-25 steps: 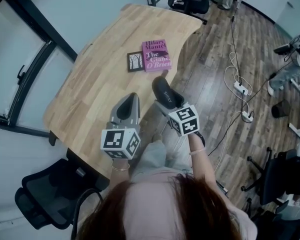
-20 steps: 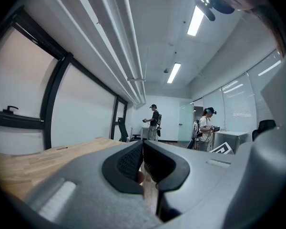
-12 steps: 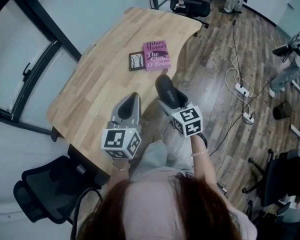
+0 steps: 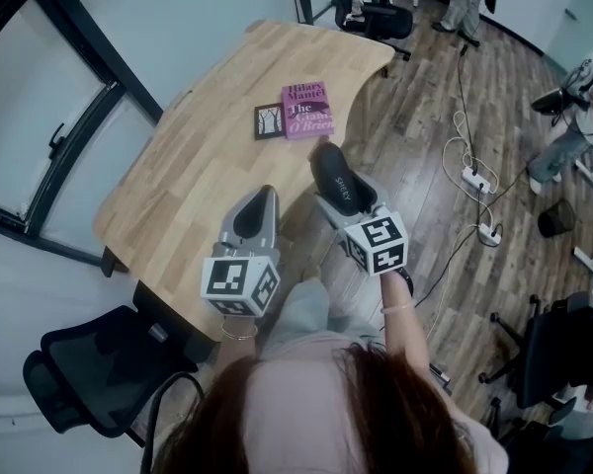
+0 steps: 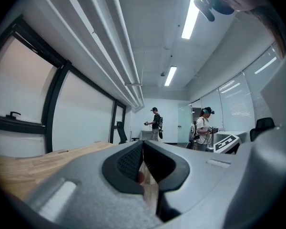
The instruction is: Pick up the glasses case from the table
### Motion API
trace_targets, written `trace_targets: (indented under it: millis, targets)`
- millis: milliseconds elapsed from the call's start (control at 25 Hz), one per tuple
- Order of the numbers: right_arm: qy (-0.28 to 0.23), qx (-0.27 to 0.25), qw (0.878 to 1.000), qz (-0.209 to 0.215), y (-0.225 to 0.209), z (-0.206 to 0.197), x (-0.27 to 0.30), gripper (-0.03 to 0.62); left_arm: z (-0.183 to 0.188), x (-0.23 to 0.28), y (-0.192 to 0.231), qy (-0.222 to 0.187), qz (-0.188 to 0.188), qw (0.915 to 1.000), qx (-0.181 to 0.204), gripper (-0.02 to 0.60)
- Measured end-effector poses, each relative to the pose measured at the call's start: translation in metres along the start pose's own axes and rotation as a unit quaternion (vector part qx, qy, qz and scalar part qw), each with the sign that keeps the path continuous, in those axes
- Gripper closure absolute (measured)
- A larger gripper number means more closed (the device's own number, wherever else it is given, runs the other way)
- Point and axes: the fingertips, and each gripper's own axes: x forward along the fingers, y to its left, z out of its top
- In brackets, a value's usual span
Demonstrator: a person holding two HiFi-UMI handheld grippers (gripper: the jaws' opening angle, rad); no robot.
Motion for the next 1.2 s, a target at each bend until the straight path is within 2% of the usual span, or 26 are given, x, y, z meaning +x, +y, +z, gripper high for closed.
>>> trace_targets:
  millis: [1200]
  targets:
    - [-0.098,-0.023,0.995,-0.019,0.011,0.056,-0.08,0.247,0.002,-0.026,-0.041,-0.012,-0.016,0.9997,0.016,0.572]
